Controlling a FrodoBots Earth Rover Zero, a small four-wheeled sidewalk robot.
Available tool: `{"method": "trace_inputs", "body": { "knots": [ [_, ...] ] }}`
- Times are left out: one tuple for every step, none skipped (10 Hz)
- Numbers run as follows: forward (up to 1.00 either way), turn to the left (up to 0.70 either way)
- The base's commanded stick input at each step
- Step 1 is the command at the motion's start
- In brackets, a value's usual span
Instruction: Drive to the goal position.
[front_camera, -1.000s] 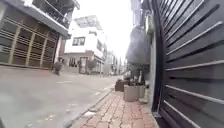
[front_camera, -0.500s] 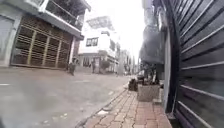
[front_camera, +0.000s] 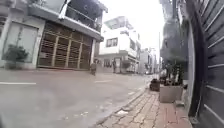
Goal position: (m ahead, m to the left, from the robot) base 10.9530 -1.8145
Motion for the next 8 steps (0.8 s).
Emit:
{"method": "trace_inputs", "body": {
  "knots": [
    [0.0, 0.0],
    [0.0, 0.0],
    [0.0, 0.0],
    [0.0, 0.0],
    [0.0, 0.0],
    [0.0, 0.0],
    [0.2, 0.0],
    [0.54, 0.0]
  ]
}}
